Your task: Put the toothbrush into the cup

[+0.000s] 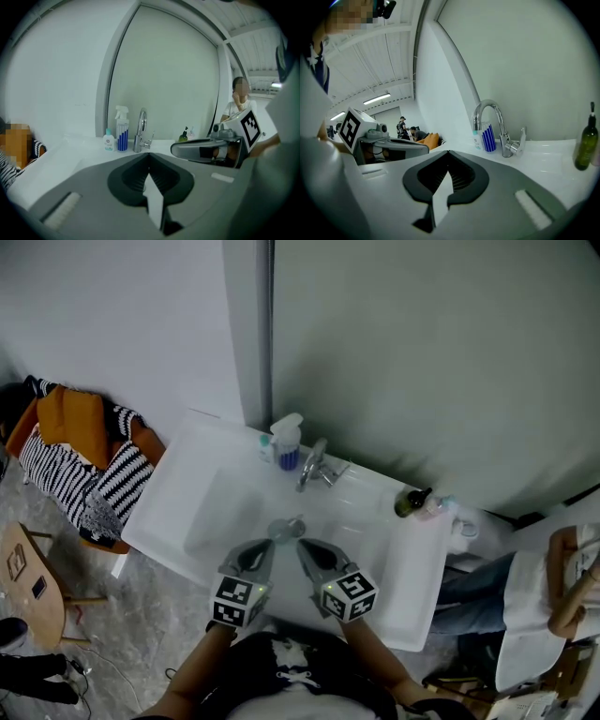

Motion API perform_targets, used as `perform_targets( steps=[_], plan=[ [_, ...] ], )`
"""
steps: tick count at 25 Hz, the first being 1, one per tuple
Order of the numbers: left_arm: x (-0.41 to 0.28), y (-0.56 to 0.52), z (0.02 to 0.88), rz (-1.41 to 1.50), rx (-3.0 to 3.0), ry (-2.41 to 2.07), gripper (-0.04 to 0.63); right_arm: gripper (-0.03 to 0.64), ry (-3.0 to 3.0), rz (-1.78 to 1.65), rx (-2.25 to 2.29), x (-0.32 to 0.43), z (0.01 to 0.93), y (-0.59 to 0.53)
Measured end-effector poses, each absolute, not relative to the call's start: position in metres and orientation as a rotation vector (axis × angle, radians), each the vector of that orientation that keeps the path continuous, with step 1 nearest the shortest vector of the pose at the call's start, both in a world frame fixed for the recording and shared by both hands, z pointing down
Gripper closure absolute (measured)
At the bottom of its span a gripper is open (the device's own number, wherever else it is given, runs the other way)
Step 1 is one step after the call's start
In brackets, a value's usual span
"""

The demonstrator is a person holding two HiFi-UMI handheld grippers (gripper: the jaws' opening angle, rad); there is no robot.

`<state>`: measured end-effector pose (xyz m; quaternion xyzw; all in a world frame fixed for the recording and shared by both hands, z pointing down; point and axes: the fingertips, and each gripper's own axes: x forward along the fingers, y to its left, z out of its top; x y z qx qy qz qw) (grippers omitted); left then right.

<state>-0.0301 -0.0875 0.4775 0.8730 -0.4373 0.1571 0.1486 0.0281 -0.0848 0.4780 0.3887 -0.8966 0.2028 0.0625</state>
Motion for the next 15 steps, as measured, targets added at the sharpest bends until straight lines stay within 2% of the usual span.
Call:
perform_targets(
  steps=[15],
  plan=[
    [-0.024,-0.056,0.468,0.432,2.549,-1.246,0.595,0.617,-2.691,0.530,1.169,0.031,0.464,-0.050]
  ],
)
